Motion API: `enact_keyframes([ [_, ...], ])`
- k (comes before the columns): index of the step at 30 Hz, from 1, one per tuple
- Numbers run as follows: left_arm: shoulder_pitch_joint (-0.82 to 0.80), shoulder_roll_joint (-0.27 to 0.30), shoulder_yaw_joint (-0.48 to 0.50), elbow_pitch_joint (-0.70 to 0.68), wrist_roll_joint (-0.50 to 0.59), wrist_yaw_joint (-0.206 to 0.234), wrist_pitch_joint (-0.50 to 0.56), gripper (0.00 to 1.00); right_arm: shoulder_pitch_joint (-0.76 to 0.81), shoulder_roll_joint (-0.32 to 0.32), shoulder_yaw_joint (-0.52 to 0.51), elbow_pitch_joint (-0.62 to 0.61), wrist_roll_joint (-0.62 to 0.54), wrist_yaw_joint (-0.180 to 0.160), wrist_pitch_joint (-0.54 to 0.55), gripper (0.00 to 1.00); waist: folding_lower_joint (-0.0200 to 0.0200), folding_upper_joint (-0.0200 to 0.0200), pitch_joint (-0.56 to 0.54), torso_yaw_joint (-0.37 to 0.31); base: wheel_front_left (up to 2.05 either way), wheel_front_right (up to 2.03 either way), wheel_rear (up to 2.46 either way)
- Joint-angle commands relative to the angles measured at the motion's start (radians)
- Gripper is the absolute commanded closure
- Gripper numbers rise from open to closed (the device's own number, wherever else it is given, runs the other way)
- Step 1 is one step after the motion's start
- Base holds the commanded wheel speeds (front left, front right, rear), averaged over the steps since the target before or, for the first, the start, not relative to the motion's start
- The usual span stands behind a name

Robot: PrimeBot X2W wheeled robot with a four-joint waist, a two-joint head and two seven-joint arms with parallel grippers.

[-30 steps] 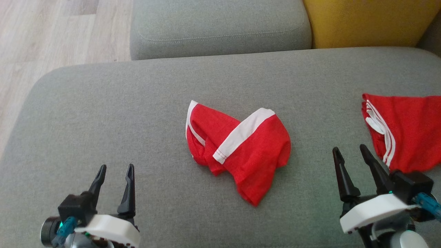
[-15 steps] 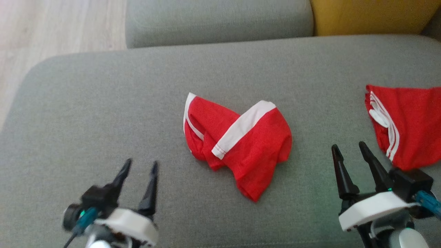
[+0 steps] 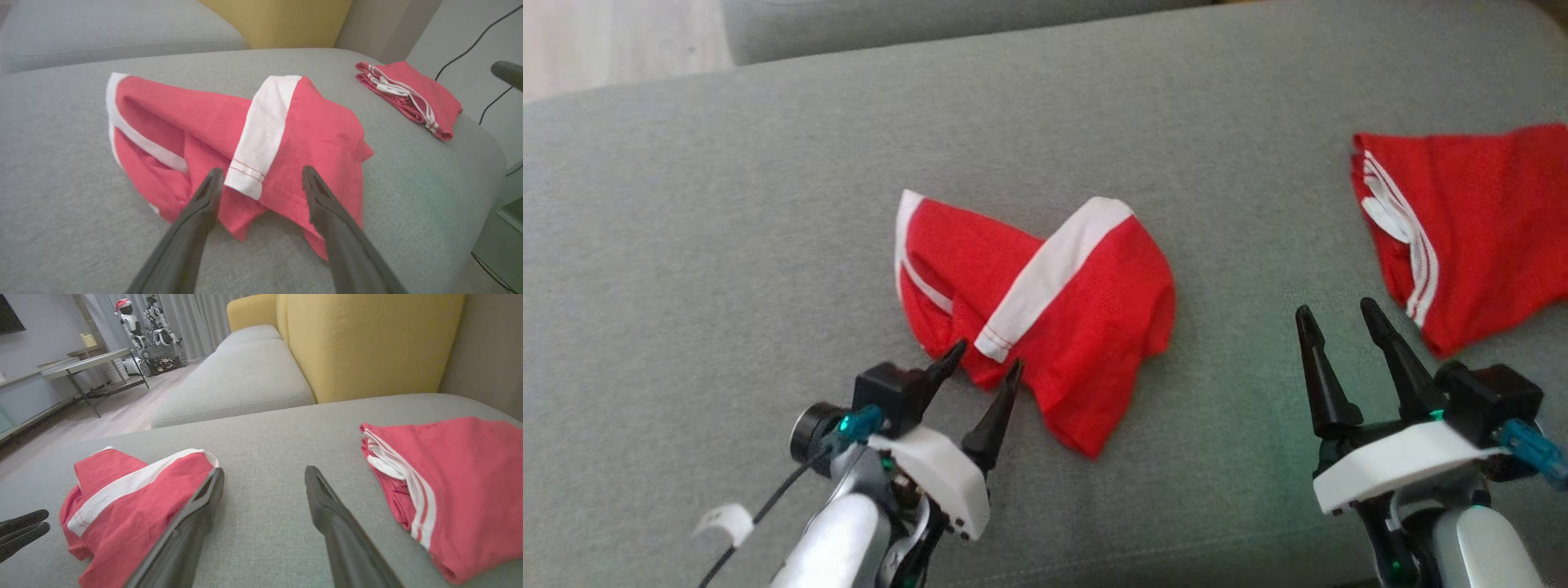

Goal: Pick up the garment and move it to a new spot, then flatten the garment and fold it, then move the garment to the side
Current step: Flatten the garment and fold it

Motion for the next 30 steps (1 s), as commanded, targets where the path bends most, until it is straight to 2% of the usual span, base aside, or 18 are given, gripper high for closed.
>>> enact_keyframes([
  [1,-0.057,0.000,0.026,-0.015,-0.008,-0.008,-0.001,0.00,-0.044,0.001,0.023,-0.028,0.005,-0.001,-0.010,0.00,0.0000,0.0000,0.014,-0.019,0.00,0.00,0.00],
  [6,-0.117,-0.011,0.013,0.078,-0.014,-0.011,0.000,0.00,-0.051,0.003,0.023,-0.016,0.011,-0.001,-0.021,0.00,0.0000,0.0000,0.025,-0.040,0.00,0.00,0.00],
  [7,-0.126,-0.013,0.008,0.089,-0.016,-0.013,0.000,0.17,-0.053,0.003,0.023,-0.014,0.012,-0.001,-0.022,0.00,0.0000,0.0000,0.027,-0.042,0.00,0.00,0.00],
  [8,-0.135,-0.015,0.005,0.096,-0.017,-0.015,-0.004,1.00,-0.054,0.004,0.022,-0.013,0.013,-0.001,-0.024,0.00,0.0000,0.0000,0.028,-0.043,0.00,0.00,0.00],
  [15,-0.147,0.009,0.013,0.092,0.000,0.012,-0.033,1.00,-0.057,0.007,0.010,-0.003,0.019,-0.001,-0.035,0.00,0.0000,0.0000,0.031,-0.029,0.00,0.00,0.00],
  [22,-0.091,0.068,0.052,-0.007,-0.006,0.052,-0.036,1.00,-0.054,0.009,0.001,0.005,0.023,-0.001,-0.041,0.00,0.0000,0.0000,0.018,0.009,0.00,0.00,0.00],
  [30,-0.032,0.101,0.094,-0.122,-0.015,0.103,-0.049,1.00,-0.051,0.010,-0.010,0.003,0.014,-0.001,-0.037,0.00,0.0000,0.0000,-0.008,0.044,0.00,0.00,0.00],
])
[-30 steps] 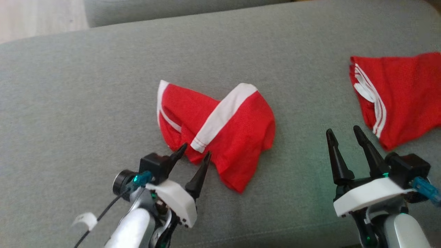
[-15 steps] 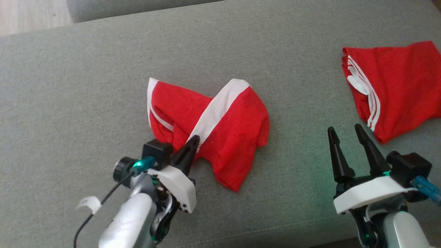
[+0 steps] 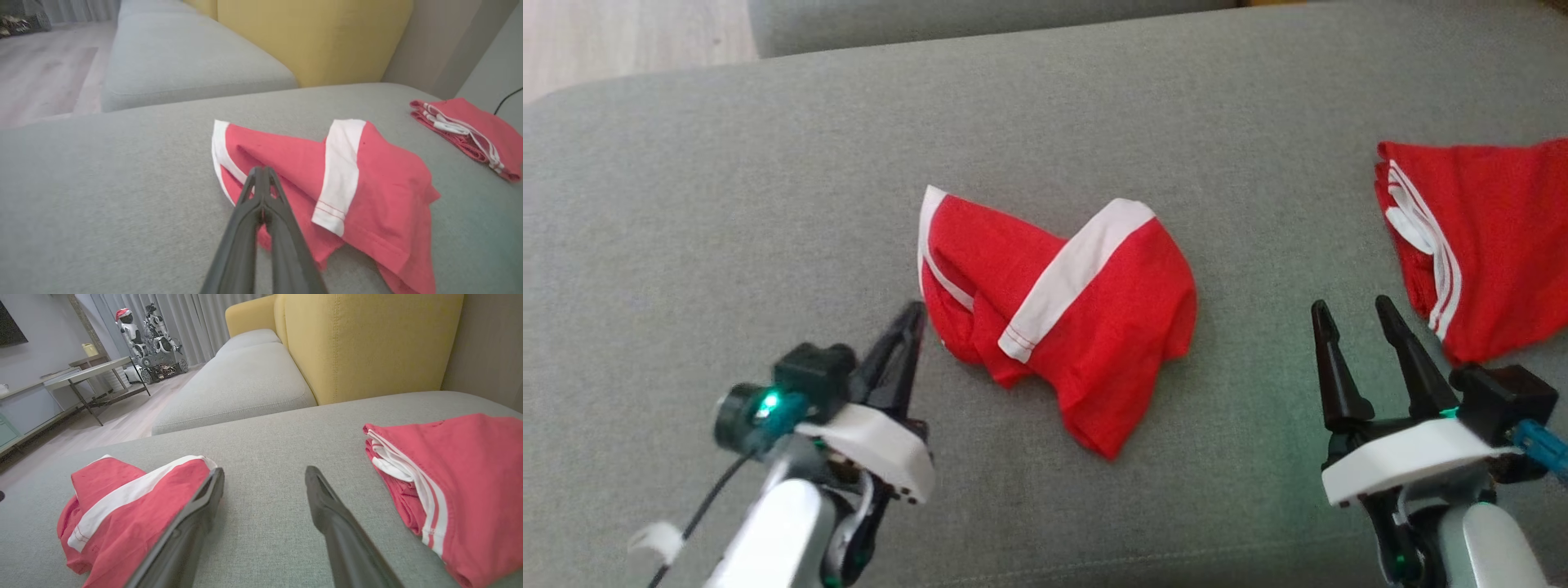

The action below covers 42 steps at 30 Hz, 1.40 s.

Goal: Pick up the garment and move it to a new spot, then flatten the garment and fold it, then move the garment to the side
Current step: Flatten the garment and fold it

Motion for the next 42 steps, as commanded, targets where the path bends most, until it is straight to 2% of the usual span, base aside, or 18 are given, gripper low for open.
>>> enact_keyframes([
  [1,-0.020,0.022,0.052,-0.047,-0.009,0.011,-0.016,0.67,-0.035,-0.003,0.019,-0.036,-0.005,-0.001,-0.004,0.00,0.0000,0.0000,-0.010,0.011,0.00,0.00,0.00],
  [2,-0.011,0.024,0.062,-0.059,-0.013,0.021,-0.022,0.23,-0.033,-0.003,0.016,-0.038,-0.006,-0.001,-0.002,0.00,0.0000,0.0000,-0.015,0.016,0.00,0.00,0.00],
  [3,-0.004,0.024,0.073,-0.072,-0.017,0.030,-0.035,0.00,-0.032,-0.003,0.014,-0.040,-0.008,-0.001,-0.001,0.00,0.0000,0.0000,-0.019,0.022,0.00,0.00,0.00],
  [9,0.038,0.024,0.142,-0.133,-0.048,0.071,-0.117,0.00,-0.020,-0.004,0.005,-0.053,-0.020,-0.001,0.016,0.00,0.0000,0.0000,-0.054,0.051,0.00,0.00,0.00],
  [16,0.106,0.059,0.197,-0.154,-0.067,0.088,-0.145,0.00,0.004,-0.018,0.005,-0.072,-0.038,-0.001,0.039,0.00,0.0000,0.0000,-0.102,0.067,0.00,0.00,0.00],
  [27,0.220,0.086,0.201,-0.170,-0.058,0.102,-0.159,0.00,0.051,-0.030,0.012,-0.097,-0.038,-0.001,0.068,0.00,0.0000,0.0000,-0.159,0.065,0.00,0.00,0.00],
  [42,0.236,0.087,0.185,-0.163,-0.060,0.112,-0.154,0.00,0.065,-0.032,0.015,-0.114,-0.036,-0.001,0.080,0.00,0.0000,0.0000,-0.160,0.065,0.00,0.00,0.00],
])
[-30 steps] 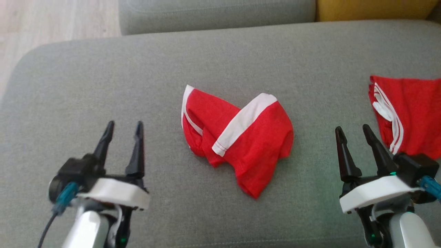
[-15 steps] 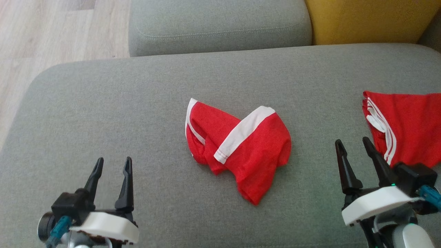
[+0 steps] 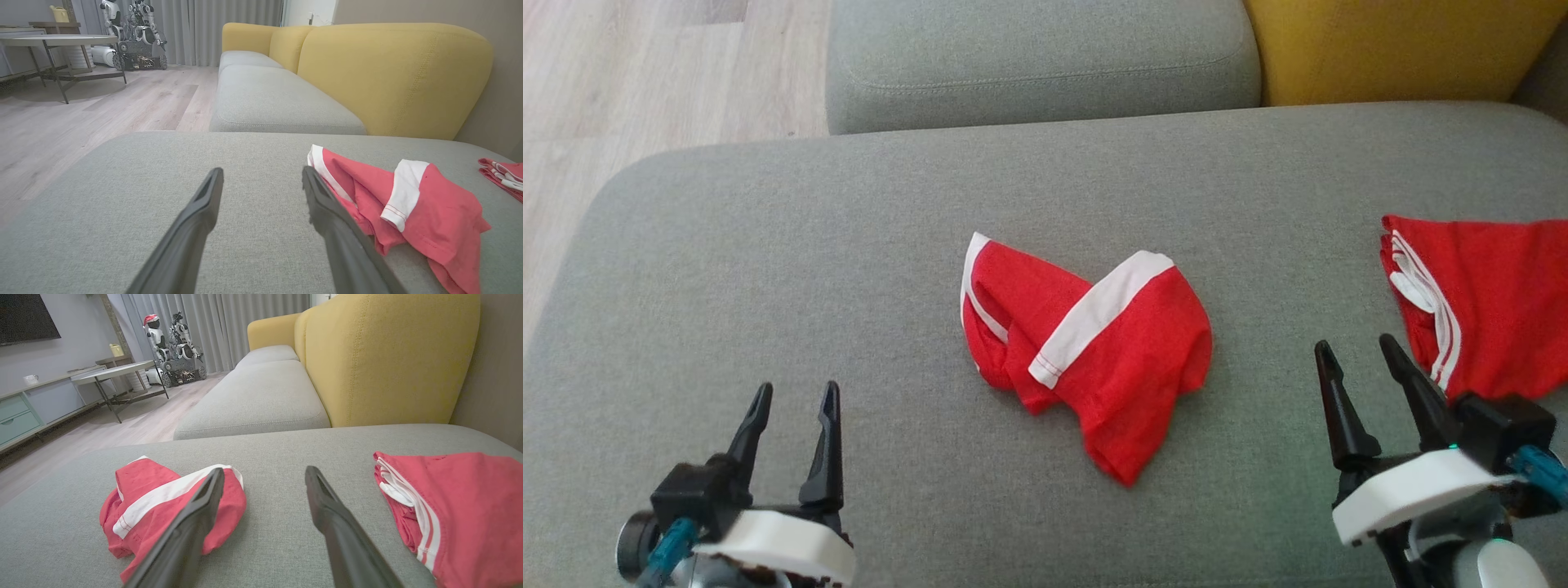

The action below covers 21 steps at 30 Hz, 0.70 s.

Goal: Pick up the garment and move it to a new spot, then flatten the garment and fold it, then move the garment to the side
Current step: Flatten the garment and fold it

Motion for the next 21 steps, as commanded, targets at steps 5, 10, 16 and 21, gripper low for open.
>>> enact_keyframes([
  [5,-0.041,0.021,0.033,-0.032,0.007,0.011,-0.003,0.00,-0.025,-0.013,0.023,-0.040,-0.001,-0.001,-0.001,0.00,0.0000,0.0000,0.001,0.000,0.00,0.00,0.00],
  [10,-0.070,0.023,0.009,-0.042,0.019,0.005,0.012,0.00,-0.026,-0.010,0.018,-0.045,0.000,-0.001,0.001,0.00,0.0000,0.0000,0.015,0.006,0.00,0.00,0.00],
  [16,-0.198,-0.012,-0.082,-0.001,0.018,-0.077,0.059,0.00,-0.051,-0.007,0.009,-0.051,0.000,-0.001,0.001,0.00,0.0000,0.0000,0.066,-0.001,0.00,0.00,0.00],
  [21,-0.314,-0.080,-0.186,0.099,0.009,-0.161,0.118,0.00,-0.078,-0.006,0.026,-0.042,0.003,-0.001,-0.005,0.00,0.0000,0.0000,0.109,-0.036,0.00,0.00,0.00],
])
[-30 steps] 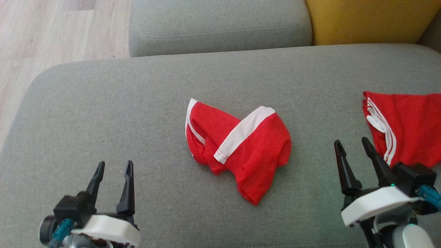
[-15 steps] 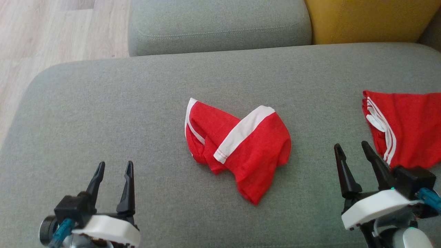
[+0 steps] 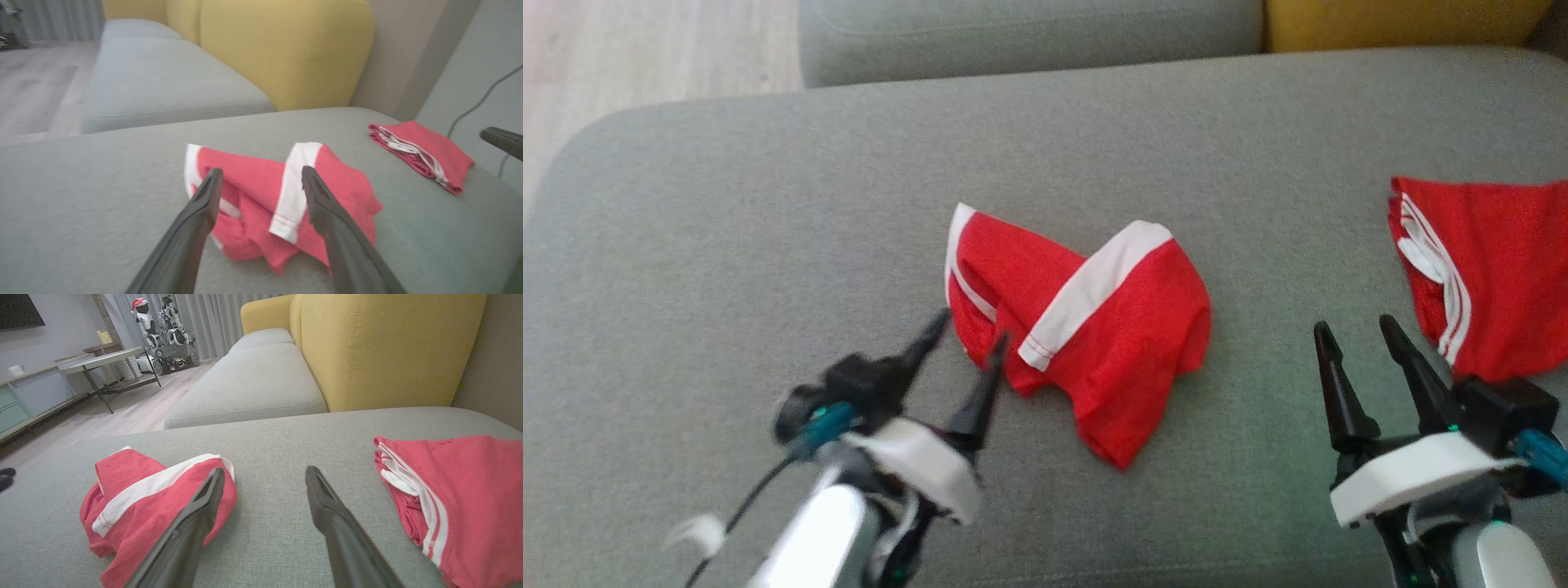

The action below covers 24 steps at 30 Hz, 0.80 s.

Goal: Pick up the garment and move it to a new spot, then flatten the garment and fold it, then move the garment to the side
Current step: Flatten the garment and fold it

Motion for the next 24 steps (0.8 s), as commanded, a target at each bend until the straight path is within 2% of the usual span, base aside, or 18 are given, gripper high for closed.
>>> enact_keyframes([
  [1,-0.055,-0.005,0.019,-0.005,-0.011,-0.013,0.008,0.00,-0.052,-0.006,0.028,-0.031,0.005,-0.001,-0.010,0.00,0.0000,0.0000,0.022,-0.024,0.00,0.00,0.00],
  [6,-0.131,-0.040,-0.037,0.147,-0.035,-0.058,0.057,0.00,-0.068,-0.004,0.030,-0.015,0.010,-0.001,-0.021,0.00,0.0000,0.0000,0.053,-0.069,0.00,0.00,0.00],
  [13,-0.194,-0.052,-0.043,0.315,-0.051,-0.064,0.064,0.00,-0.079,0.000,0.027,0.001,0.017,-0.001,-0.040,0.00,0.0000,0.0000,0.078,-0.107,0.00,0.00,0.00],
  [14,-0.202,-0.053,-0.046,0.328,-0.052,-0.066,0.060,0.07,-0.080,0.001,0.027,0.003,0.017,-0.001,-0.042,0.00,0.0000,0.0000,0.080,-0.109,0.00,0.00,0.00],
  [15,-0.209,-0.054,-0.049,0.335,-0.052,-0.069,0.049,0.82,-0.081,0.001,0.027,0.005,0.018,-0.001,-0.044,0.00,0.0000,0.0000,0.082,-0.110,0.00,0.00,0.00],
  [16,-0.216,-0.056,-0.051,0.339,-0.052,-0.071,0.039,1.00,-0.082,0.002,0.026,0.008,0.018,-0.001,-0.046,0.00,0.0000,0.0000,0.083,-0.110,0.00,0.00,0.00],
  [21,-0.235,-0.053,-0.059,0.330,-0.035,-0.068,-0.009,1.00,-0.086,0.005,0.022,0.014,0.020,-0.001,-0.052,0.00,0.0000,0.0000,0.086,-0.102,0.00,0.00,0.00],
  [24,-0.235,-0.040,-0.056,0.291,-0.020,-0.052,-0.047,1.00,-0.089,0.006,0.020,0.019,0.022,-0.001,-0.055,0.00,0.0000,0.0000,0.084,-0.092,0.00,0.00,0.00],
])
